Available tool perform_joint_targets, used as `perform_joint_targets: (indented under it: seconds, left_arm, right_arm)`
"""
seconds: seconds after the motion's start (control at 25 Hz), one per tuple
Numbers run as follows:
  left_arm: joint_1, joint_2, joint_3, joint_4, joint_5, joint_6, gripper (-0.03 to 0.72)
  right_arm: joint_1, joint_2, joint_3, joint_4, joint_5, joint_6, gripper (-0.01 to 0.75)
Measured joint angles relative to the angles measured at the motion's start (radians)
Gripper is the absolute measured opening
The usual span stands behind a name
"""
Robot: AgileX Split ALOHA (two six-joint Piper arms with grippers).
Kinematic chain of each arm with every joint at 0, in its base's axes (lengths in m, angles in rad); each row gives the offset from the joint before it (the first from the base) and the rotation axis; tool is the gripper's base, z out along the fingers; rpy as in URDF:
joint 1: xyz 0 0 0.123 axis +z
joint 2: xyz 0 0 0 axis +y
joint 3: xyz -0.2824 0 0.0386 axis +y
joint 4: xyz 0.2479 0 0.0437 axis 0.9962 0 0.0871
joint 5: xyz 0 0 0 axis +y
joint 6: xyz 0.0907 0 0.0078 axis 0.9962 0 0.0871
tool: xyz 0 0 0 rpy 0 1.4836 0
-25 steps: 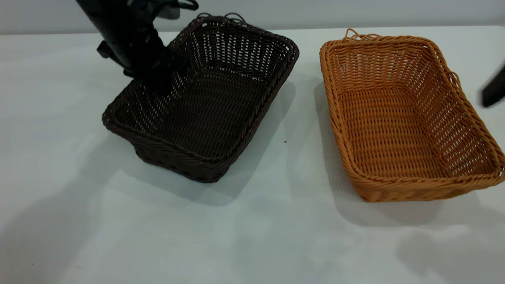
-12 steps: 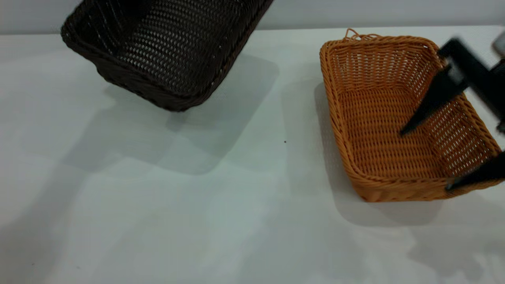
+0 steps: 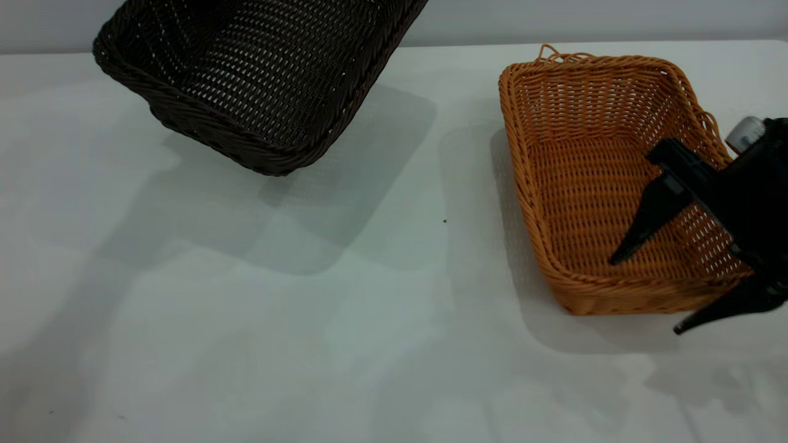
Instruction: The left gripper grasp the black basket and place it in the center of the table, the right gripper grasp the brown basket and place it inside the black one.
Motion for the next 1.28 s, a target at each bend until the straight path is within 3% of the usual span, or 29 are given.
perform_joint_targets:
  seconds: [0.12, 0.24, 0.56, 0.72, 0.84, 1.04, 1.28]
  left_arm:
    - [0.0, 0.0, 0.0, 0.0, 0.003, 0.0, 0.078]
    - [0.0, 0.0, 0.0, 0.0, 0.003, 0.001, 0.078]
    - [0.0, 0.0, 0.0, 0.001, 0.012, 0.079, 0.078]
    - [0.0, 0.0, 0.0, 0.001, 0.016, 0.118, 0.078]
    - [0.0, 0.0, 0.0, 0.001, 0.013, 0.166, 0.078]
    - [-0.005, 0.0, 0.0, 0.0, 0.012, 0.284, 0.078]
    - [-0.086, 0.001, 0.0, -0.021, 0.047, 0.535, 0.078]
  right_arm:
    - [0.0, 0.006, -0.006, 0.0, -0.046, 0.0, 0.516]
    - [0.0, 0.011, -0.006, -0.002, -0.088, 0.0, 0.442]
    - [-0.001, 0.013, -0.016, -0.048, -0.222, -0.001, 0.081]
    - [-0.011, 0.007, -0.017, -0.071, -0.239, -0.046, 0.071]
    - [-0.07, -0.005, -0.026, -0.091, -0.232, -0.101, 0.071]
    - [-0.25, -0.081, -0.104, -0.107, -0.155, -0.314, 0.069]
    - [-0.442, -0.137, -0.279, -0.13, 0.065, -0.478, 0.069]
